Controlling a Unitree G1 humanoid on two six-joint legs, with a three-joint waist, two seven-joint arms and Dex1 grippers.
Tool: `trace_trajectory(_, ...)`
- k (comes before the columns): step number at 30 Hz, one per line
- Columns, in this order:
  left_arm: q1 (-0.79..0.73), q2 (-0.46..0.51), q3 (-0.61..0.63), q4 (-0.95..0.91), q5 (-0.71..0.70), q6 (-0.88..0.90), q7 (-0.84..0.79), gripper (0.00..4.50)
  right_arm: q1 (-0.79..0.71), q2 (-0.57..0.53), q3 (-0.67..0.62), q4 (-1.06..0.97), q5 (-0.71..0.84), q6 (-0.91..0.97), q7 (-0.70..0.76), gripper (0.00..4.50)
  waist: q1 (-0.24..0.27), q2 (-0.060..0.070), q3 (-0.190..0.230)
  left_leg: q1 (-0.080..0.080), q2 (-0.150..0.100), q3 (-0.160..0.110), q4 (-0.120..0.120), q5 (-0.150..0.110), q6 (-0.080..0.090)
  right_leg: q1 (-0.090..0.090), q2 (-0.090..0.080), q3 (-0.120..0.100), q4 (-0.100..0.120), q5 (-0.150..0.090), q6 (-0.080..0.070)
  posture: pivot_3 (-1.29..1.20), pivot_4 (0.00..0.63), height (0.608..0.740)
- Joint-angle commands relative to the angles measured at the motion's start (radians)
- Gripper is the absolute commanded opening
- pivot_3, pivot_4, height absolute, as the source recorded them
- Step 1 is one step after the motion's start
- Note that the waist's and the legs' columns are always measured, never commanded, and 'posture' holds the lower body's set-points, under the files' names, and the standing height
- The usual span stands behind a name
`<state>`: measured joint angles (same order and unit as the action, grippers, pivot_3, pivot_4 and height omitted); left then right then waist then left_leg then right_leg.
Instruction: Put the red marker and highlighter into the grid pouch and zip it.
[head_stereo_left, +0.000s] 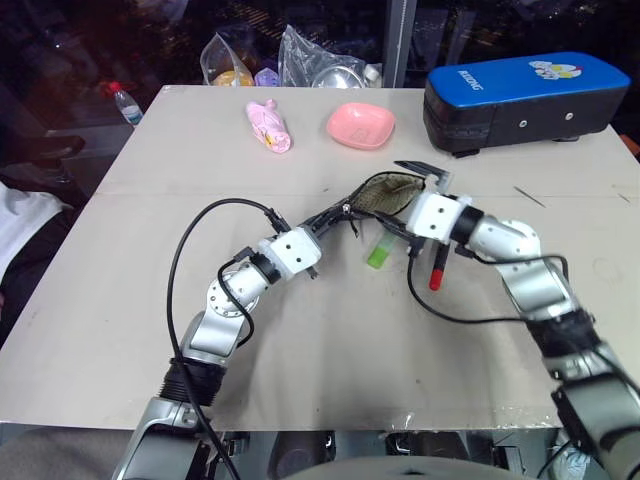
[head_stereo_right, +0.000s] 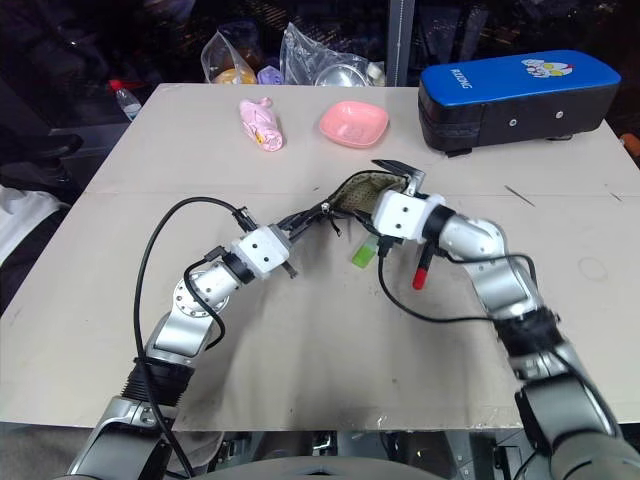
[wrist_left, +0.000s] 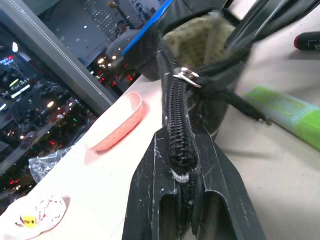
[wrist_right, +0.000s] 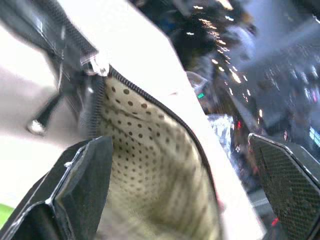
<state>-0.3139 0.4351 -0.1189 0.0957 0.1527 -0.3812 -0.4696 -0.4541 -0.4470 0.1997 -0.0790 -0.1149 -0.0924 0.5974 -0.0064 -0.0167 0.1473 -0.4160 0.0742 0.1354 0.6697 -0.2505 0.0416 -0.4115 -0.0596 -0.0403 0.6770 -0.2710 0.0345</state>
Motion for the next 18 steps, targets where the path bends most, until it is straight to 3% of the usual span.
trace_trajectory(1, -0.022, -0.002, 0.017, 0.004, -0.022, -0.02, 0.01, 0.0, 0.144, 0.051, -0.091, -0.222, 0.118, 0.214, -0.057, 4.41, 0.0, 0.0, 0.0, 0.0, 0.0, -0.001, 0.0, 0.0, 0.0, 0.0, 0.0, 0.0, 0.0, 0.0, 0.0, 0.0, 0.15, 0.74)
trace_trajectory(7, -0.034, -0.006, 0.015, 0.032, -0.023, -0.034, 0.011, 0.0, 0.34, 0.167, -0.15, -0.363, 0.132, 0.509, -0.218, 4.41, -0.002, 0.0, 0.0, 0.0, -0.001, -0.003, 0.0, 0.0, 0.0, 0.0, 0.001, 0.0, 0.001, 0.0, 0.0, 0.0, 0.15, 0.74)
trace_trajectory(17, -0.037, -0.007, 0.012, 0.043, -0.013, -0.04, 0.014, 0.0, 0.35, 0.352, -0.19, -0.401, 0.185, 0.912, -0.386, 4.41, -0.005, 0.0, 0.0, 0.0, -0.001, -0.004, 0.0, 0.0, 0.0, 0.0, 0.002, 0.001, 0.001, 0.0, 0.0, 0.0, 0.15, 0.74)
trace_trajectory(18, -0.038, -0.007, 0.012, 0.044, -0.013, -0.041, 0.014, 0.0, 0.353, 0.349, -0.185, -0.406, 0.185, 0.947, -0.39, 4.18, -0.004, 0.0, 0.0, 0.0, -0.001, -0.004, 0.0, 0.0, 0.0, 0.0, 0.002, 0.001, 0.001, 0.0, 0.0, 0.0, 0.15, 0.74)
